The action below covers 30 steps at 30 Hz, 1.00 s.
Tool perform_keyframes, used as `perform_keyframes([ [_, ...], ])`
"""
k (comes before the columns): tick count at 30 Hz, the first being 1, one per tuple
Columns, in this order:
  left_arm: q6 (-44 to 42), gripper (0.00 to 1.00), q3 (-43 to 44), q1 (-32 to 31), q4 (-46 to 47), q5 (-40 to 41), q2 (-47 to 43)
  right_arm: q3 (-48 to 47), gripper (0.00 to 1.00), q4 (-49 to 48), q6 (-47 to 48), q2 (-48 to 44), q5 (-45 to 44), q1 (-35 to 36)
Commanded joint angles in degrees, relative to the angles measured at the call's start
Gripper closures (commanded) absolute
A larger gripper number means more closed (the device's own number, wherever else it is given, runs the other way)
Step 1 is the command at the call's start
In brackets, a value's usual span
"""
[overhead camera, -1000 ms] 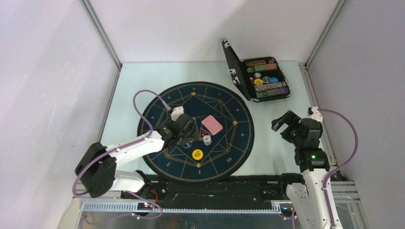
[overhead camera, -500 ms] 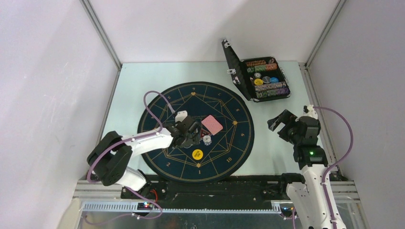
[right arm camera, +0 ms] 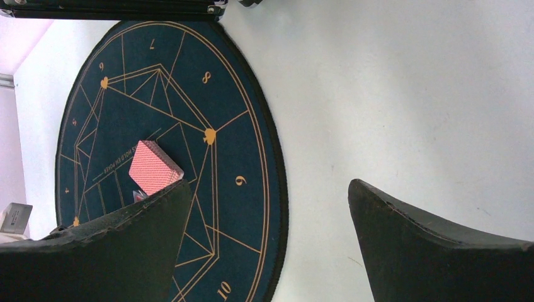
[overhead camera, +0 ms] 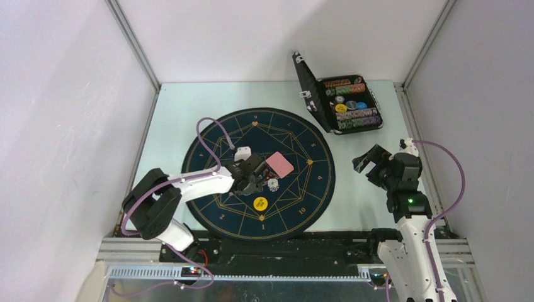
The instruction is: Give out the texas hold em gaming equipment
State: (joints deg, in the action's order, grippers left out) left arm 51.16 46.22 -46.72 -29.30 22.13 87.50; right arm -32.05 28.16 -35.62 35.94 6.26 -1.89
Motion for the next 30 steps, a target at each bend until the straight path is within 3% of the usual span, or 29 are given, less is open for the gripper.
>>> perform_keyframes([
  [1, 1.95, 0.28, 0.05, -0.6, -1.46, 0.07, 0.97, -0.11, 0.03, -1.49, -0.32, 0.0, -0.18, -0.22],
  [12, 2.76, 0.34, -1.12, -0.62, 1.09, 0.62, 2.03, -0.03, 0.03, -1.52, -0.06, -0.33, -0.11, -0.22],
  [30, 1.67, 0.68, -0.73, -1.62, -2.75, 1.8, 0.87, -0.02, 0.03, -1.39, -0.14, -0.61, 0.09, -0.26],
])
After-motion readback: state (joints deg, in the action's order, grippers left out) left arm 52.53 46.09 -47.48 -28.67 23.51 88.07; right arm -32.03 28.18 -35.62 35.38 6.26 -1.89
